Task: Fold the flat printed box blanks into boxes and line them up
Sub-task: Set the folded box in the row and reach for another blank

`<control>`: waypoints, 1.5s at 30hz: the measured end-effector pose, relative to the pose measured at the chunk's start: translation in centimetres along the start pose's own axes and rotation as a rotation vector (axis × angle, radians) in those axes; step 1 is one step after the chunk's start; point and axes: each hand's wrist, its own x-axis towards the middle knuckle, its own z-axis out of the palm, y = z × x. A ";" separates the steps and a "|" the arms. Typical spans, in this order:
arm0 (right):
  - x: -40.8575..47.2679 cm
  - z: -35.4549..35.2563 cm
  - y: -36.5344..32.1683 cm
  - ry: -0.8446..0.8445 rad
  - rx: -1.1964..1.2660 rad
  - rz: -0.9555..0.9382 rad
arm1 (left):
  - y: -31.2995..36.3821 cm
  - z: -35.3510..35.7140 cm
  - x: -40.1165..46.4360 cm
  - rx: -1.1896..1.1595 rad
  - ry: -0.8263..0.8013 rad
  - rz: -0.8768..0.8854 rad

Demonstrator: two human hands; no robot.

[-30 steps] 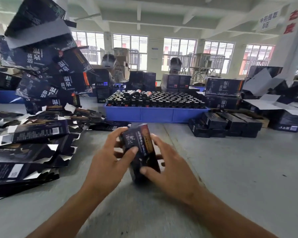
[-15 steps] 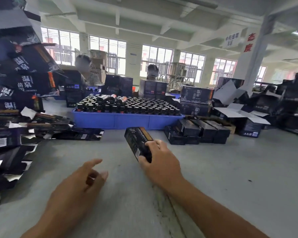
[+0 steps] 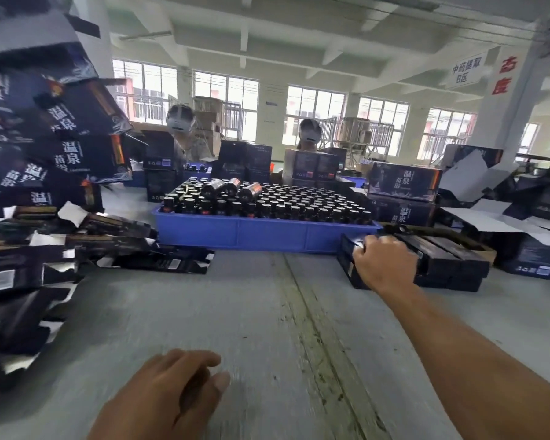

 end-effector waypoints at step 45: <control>-12.4 0.5 -5.5 -0.338 0.322 -0.424 | -11.3 1.7 22.9 1.030 0.071 -0.023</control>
